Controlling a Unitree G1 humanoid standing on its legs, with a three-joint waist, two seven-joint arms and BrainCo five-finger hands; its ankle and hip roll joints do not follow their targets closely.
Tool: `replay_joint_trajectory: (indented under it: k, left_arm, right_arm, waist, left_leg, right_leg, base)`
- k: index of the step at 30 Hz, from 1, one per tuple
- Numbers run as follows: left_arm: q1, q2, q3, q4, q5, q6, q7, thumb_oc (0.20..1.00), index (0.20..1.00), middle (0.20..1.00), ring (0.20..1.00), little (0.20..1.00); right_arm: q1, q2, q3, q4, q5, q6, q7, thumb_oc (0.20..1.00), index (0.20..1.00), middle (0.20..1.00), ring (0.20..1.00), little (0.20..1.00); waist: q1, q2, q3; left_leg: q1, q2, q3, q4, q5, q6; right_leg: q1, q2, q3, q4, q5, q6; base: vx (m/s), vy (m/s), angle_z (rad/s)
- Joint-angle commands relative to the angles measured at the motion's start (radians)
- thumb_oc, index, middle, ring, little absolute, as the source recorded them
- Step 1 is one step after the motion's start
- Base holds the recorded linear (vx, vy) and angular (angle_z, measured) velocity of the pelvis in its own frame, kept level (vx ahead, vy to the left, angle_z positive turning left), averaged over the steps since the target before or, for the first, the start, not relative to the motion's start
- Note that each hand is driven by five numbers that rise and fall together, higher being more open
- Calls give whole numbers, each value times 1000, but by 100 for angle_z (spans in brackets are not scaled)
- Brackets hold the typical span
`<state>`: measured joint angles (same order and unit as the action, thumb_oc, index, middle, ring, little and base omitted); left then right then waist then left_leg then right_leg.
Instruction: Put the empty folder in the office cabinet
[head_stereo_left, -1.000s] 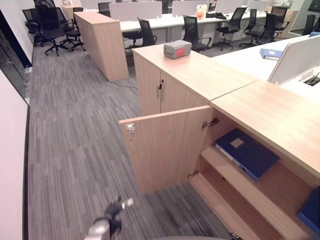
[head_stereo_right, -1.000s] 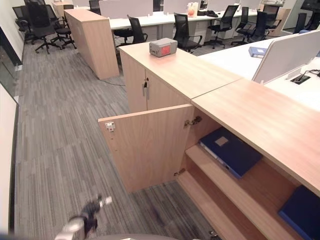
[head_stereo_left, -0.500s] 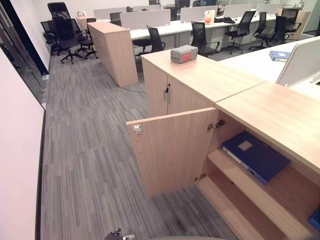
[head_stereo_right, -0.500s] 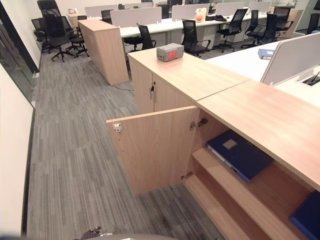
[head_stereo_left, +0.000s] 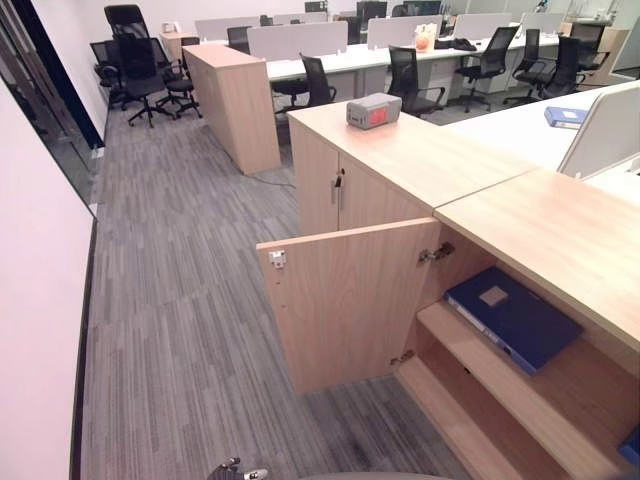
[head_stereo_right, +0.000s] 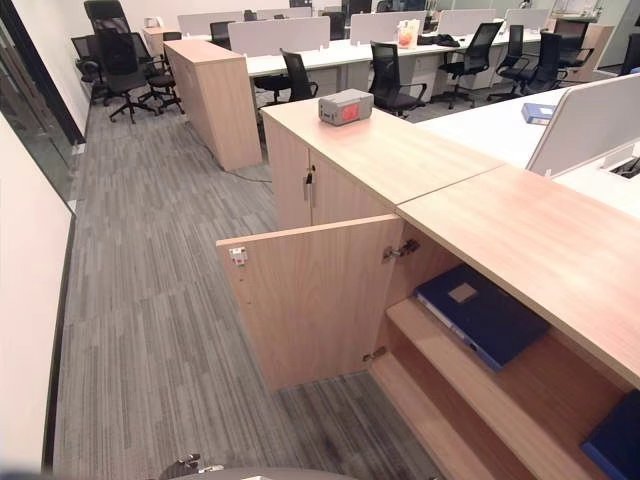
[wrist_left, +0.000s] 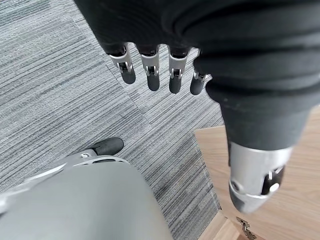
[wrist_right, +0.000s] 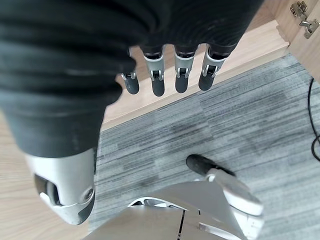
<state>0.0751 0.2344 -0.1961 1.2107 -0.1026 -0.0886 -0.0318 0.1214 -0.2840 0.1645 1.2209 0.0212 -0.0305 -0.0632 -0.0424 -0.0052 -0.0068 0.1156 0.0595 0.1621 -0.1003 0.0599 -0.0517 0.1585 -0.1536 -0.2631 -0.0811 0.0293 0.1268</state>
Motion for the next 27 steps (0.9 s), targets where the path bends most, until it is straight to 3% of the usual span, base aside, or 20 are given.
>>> replay_joint_trajectory:
  k: [1,14,27]
  left_arm:
    - [-92,17,46,14,-24,-23,-2,1000,1000,1000,1000,1000]
    - [-123,50,68,-85,-115,-48,0,1000,1000,1000,1000,1000]
    - [-365,247,166,-125,-282,-74,26,1000,1000,1000,1000,1000]
  right_arm:
    - [-64,4,34,15,44,0,5,1000,1000,1000,1000,1000]
    - [-60,-17,30,-13,47,1,24,1000,1000,1000,1000,1000]
    - [-56,-24,51,-70,84,-12,52,1000,1000,1000,1000,1000]
  waist:
    - [27,-25,55]
    - [24,-27,61]
    - [-34,-38,53]
  left_leg:
    - [41,28,-44,17,-91,-38]
    - [52,35,-27,13,-93,-42]
    - [76,42,46,13,-109,-51]
  right_leg:
    - [-20,-70,-22,24,10,80]
    - [-20,-68,-15,19,17,86]
    - [-42,-70,26,13,38,106]
  base:
    - [0,0,0]
    - [1,0,0]
    - [36,21,-11]
